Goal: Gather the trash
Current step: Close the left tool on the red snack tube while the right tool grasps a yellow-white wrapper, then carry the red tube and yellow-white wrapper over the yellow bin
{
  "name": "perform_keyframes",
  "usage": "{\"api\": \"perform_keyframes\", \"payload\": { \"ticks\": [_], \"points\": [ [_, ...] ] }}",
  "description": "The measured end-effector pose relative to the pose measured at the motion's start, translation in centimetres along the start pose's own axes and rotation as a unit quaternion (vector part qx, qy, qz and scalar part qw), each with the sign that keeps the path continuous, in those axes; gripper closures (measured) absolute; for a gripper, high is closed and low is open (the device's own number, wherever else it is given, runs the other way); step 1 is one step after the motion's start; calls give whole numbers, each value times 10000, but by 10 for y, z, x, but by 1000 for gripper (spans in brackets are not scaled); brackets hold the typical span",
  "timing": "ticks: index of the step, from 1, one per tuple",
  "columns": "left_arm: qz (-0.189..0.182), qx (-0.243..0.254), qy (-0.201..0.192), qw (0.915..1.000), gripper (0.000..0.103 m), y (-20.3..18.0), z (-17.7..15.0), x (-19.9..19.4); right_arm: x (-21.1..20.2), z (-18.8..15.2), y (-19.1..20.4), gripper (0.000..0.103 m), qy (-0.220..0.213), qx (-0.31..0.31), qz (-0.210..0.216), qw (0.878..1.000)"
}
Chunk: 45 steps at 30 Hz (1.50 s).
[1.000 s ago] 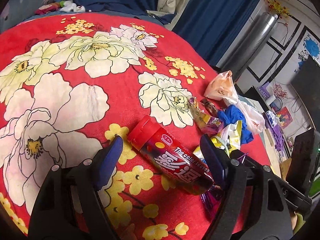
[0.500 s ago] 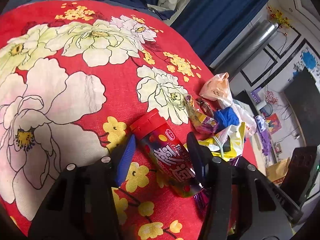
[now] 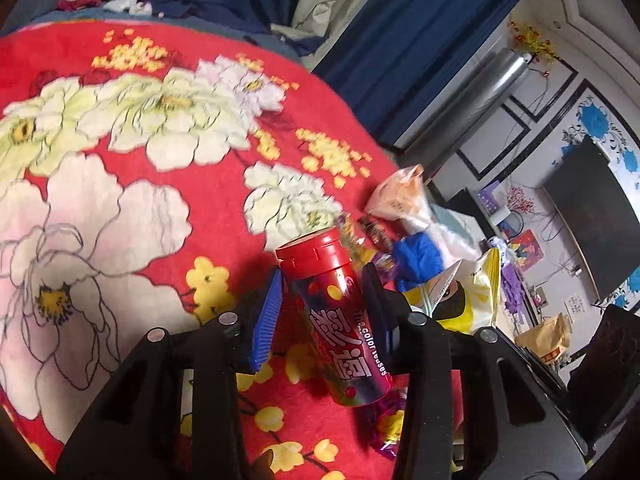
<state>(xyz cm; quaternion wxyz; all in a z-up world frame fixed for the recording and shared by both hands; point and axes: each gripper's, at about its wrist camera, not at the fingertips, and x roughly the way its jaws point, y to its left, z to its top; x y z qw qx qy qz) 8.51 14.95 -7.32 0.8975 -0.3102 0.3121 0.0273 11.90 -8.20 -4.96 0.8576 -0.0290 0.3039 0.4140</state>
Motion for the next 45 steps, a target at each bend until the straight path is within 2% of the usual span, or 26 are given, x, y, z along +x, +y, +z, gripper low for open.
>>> {"api": "perform_keyframes", "payload": {
  "ticks": [9,20,36,45],
  "points": [
    [-169,529,-450,9974,73,-30,8,-23,-26,10,-2,96,-344,-55,-155,9993],
    [-259,1345,-827,9871,74,-76,3,-43,-49,16,-5,96,-591,-185,-435,9971],
    [-686,1849,-612,9784,74,-128,-19,-32,-87,13,-33,96,-711,-104,-776,9944],
    [-841,2118,-446,9727,75,-155,-33,-19,-107,2,-65,96,-688,216,-1003,9923]
  ]
}}
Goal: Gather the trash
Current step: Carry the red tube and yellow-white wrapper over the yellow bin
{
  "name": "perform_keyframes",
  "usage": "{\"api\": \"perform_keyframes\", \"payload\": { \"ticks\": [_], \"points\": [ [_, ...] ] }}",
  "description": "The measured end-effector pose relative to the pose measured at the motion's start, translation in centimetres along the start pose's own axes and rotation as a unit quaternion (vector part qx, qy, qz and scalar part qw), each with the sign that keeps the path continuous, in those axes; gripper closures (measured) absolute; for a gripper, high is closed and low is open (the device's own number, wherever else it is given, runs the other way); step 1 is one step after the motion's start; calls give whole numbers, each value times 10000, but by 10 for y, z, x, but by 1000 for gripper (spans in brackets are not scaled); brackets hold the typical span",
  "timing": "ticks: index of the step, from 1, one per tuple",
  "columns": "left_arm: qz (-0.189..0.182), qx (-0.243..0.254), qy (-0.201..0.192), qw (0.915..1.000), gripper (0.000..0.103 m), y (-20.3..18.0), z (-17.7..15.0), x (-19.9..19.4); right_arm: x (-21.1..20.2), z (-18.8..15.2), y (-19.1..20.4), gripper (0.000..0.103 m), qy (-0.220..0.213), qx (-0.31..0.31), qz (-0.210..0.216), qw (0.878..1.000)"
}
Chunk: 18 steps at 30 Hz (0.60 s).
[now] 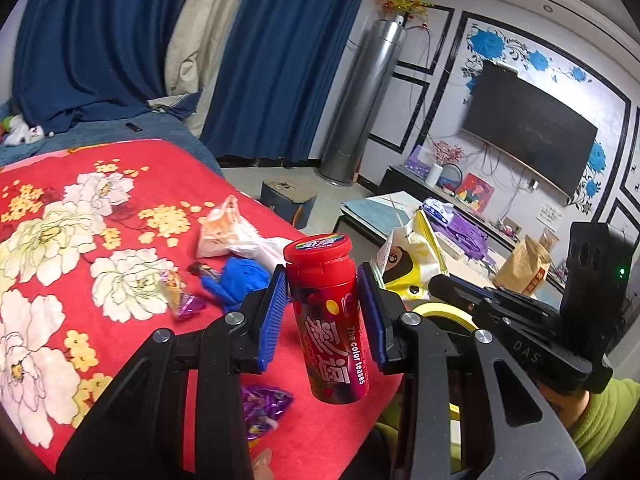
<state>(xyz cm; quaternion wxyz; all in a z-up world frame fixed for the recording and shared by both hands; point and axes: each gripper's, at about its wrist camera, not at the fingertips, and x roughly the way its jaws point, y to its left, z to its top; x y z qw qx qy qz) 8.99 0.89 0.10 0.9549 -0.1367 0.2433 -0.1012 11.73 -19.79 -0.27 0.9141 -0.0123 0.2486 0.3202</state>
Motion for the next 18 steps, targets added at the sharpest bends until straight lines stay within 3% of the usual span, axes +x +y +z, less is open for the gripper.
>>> {"api": "perform_keyframes", "payload": {
  "ticks": [18],
  "points": [
    [-310,338,256,9986,75,-43,-10,26,-31,-15,-51,96,-69,373,-428,9984]
  ]
}}
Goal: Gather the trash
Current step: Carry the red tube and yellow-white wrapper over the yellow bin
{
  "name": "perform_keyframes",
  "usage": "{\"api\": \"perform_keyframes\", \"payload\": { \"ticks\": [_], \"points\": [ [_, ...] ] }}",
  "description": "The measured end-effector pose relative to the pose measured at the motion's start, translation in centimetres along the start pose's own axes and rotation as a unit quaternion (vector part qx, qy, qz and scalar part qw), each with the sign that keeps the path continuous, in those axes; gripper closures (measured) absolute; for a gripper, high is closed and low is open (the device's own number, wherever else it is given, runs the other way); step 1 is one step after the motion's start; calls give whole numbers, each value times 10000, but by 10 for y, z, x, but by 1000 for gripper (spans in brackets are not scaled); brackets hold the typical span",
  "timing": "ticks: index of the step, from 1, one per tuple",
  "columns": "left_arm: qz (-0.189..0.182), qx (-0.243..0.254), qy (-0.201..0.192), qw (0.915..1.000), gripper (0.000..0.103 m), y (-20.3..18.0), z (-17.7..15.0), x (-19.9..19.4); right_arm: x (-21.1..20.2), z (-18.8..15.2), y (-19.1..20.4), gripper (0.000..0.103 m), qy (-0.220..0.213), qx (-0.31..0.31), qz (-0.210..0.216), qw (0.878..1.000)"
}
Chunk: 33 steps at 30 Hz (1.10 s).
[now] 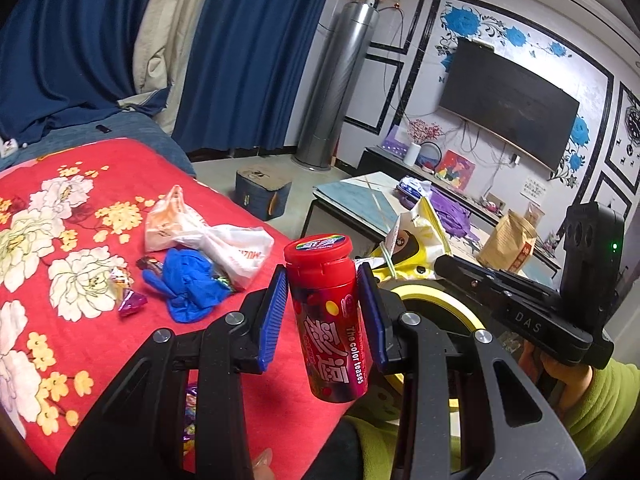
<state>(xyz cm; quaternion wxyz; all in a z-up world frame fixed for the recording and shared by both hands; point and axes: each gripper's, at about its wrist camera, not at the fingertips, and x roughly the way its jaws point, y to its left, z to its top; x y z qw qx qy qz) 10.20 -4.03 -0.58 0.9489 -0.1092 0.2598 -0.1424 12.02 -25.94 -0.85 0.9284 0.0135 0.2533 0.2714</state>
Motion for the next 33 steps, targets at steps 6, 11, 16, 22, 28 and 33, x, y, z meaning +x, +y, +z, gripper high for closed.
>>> {"api": "perform_keyframes", "payload": {
  "ticks": [6,11,16,22,28,33],
  "points": [
    [-98,60,77,9999,75,-9,-3,9,-8,-4,-15,96,-20,96,-160,9998],
    [-236,138,130,9995,75,-23,-5,19,-15,-9,-30,96,-25,196,-339,9992],
    [-392,179,189,9989,75,-37,-5,32,-25,-15,-49,96,-21,357,-563,9978],
    [-657,307,299,9969,75,-63,-7,54,-37,-25,-77,96,-8,634,-872,9942],
    [-834,511,420,9943,75,-85,-14,71,-49,-35,-102,96,-17,939,-1090,9896],
    [-989,565,536,9920,75,-96,-20,86,-59,-44,-116,96,-20,1051,-1289,9861]
  ]
}}
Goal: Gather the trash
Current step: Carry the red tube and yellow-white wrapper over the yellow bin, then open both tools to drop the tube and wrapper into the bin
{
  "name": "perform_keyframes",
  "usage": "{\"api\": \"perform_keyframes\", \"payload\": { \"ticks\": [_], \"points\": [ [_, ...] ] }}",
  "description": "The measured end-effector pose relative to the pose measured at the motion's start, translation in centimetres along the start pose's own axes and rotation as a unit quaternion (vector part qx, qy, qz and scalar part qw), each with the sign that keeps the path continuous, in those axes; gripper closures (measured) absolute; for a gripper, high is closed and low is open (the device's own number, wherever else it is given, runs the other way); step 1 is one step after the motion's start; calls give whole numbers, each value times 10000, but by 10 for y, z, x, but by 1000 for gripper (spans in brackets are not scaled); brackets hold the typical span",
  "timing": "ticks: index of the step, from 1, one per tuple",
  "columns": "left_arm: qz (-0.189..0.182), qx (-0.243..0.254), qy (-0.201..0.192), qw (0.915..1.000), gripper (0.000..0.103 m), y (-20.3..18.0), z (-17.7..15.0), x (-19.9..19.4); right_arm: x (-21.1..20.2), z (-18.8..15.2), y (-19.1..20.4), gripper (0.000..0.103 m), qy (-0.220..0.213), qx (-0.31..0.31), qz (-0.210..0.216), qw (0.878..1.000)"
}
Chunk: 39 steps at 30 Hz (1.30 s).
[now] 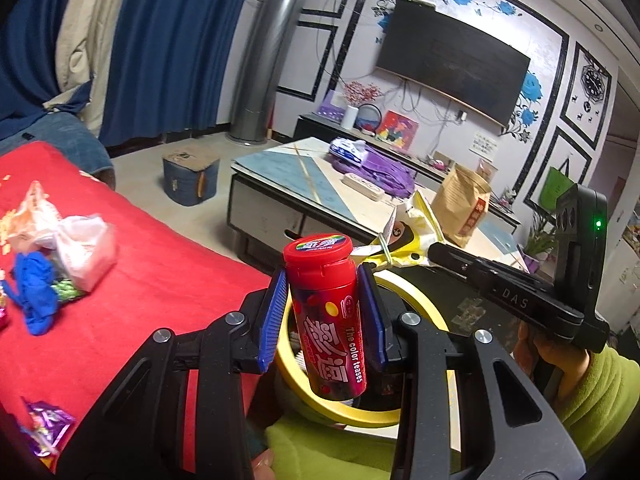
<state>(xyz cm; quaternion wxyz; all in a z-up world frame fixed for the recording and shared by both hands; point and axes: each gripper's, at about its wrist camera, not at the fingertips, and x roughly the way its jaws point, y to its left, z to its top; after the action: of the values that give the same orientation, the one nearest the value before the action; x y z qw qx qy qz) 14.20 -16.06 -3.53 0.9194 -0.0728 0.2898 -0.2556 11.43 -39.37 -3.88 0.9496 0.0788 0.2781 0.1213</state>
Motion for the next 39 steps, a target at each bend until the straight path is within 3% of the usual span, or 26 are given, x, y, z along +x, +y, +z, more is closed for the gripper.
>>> {"api": "perform_keyframes", "payload": {
  "ticks": [15,28,30,31,34,39],
  "points": [
    [-506,201,544,9970,75,-25,-27,61,2,-21,-52,96,360,615,-506,9962],
    [-676,158,989,9927,74,-27,-41,98,25,-32,-64,93,898,836,-656,9903],
    [-667,124,1005,9926,66,-26,-41,99,27,-33,-66,92,936,876,-711,9892],
    [-652,84,1010,9927,56,-25,-39,100,28,-34,-67,92,944,906,-699,9889],
    [-677,-17,984,9928,51,-20,-38,97,27,-33,-70,86,921,936,-753,9885],
    [-508,-132,793,9955,34,-11,-32,79,21,-29,-65,71,749,929,-739,9901]
  ]
}}
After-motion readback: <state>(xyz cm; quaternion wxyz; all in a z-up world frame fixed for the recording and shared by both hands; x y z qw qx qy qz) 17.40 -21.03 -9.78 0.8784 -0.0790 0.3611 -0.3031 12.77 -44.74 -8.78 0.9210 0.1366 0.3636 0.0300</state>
